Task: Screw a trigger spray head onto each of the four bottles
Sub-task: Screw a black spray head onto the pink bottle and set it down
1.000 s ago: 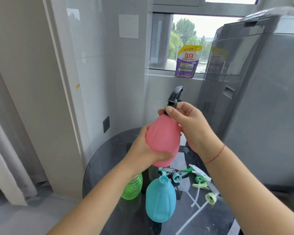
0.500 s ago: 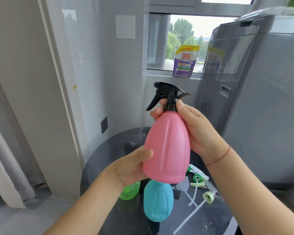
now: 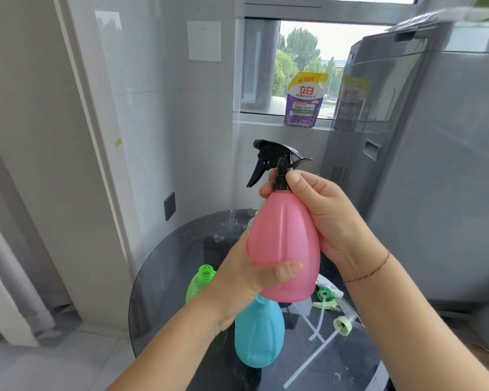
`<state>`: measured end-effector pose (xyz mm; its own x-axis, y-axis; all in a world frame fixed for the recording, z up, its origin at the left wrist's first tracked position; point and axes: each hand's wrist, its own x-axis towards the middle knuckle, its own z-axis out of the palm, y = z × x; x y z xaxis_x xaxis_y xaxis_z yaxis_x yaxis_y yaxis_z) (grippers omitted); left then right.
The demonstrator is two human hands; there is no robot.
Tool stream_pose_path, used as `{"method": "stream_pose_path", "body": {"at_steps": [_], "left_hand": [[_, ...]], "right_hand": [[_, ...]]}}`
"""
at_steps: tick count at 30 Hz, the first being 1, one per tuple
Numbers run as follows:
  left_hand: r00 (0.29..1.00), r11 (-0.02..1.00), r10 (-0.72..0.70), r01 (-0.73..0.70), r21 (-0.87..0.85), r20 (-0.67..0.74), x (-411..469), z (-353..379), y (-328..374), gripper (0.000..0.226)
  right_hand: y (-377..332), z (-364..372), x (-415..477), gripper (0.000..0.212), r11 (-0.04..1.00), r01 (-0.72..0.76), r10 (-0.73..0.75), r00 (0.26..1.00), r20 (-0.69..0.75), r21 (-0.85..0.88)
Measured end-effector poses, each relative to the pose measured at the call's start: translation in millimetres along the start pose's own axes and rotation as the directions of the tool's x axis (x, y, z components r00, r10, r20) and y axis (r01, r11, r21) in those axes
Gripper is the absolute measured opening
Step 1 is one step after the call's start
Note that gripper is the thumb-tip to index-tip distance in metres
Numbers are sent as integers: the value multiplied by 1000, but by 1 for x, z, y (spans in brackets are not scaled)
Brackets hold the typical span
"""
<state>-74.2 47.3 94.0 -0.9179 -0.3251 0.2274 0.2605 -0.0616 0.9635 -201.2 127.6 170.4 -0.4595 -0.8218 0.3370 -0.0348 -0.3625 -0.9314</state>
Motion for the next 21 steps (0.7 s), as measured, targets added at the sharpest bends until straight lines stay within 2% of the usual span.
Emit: {"method": "stream_pose_path", "body": {"at_steps": [4, 5, 7, 8, 10, 11, 12, 13, 14, 15, 16, 17, 18, 19, 21], "left_hand": [[977, 976, -41, 84, 202, -211, -3, 4, 3, 94], [962, 942, -16, 106, 319, -274, -3, 4, 5, 96], [927, 804, 90, 148, 577, -364, -3, 3, 8, 99], [923, 784, 105, 151, 602, -369, -2, 4, 11, 99], [967, 898, -11, 122, 423, -255, -3, 2, 14, 96], [992, 961, -82, 105, 255, -100, -6, -2, 15, 91], [988, 993, -106, 99, 65, 113, -10, -2, 21, 84], [963, 986, -68, 104, -127, 261, -17, -1, 21, 79], [950, 955, -35, 123, -269, 310, -22, 3, 22, 82], [955, 909, -71, 180, -376, 287, -24, 3, 14, 99], [973, 871, -143, 211, -445, 181, -24, 5, 6, 126], [987, 875, -145, 162, -456, 74, -28, 5, -8, 144], [988, 884, -153, 141, -446, 9, -32, 7, -14, 150], [987, 882, -161, 155, -444, 24, -29, 7, -14, 139], [966, 918, -73, 163, -363, 249, -25, 3, -5, 84]], "right_hand": [[-3, -4, -1, 31, 993, -46, 43, 999, -32, -106], [-5, -4, -1, 29, 987, -58, 55, 998, -27, -152], [-6, -3, -1, 28, 971, -51, 44, 998, -32, -233], [-7, -1, -1, 29, 966, -29, 21, 999, -36, -255], [-9, -1, -1, 30, 962, 19, -21, 1000, -4, -272], [-10, -3, -2, 30, 974, 21, -10, 999, 48, -225], [-11, -5, -4, 29, 992, -4, 19, 993, 120, -127], [-11, -5, -6, 29, 999, -49, 51, 978, 204, -12], [-11, -5, -8, 29, 991, -95, 64, 956, 285, 94], [-8, -2, -10, 29, 975, -131, 61, 935, 349, 179], [-4, 2, -12, 28, 953, -164, 49, 915, 402, 256], [0, 6, -14, 28, 927, -191, 34, 899, 436, 322], [3, 8, -15, 27, 907, -210, 28, 895, 445, 366], [4, 9, -17, 26, 899, -221, 38, 899, 436, 377], [1, 4, -19, 24, 937, -199, 86, 927, 365, 286]]}}
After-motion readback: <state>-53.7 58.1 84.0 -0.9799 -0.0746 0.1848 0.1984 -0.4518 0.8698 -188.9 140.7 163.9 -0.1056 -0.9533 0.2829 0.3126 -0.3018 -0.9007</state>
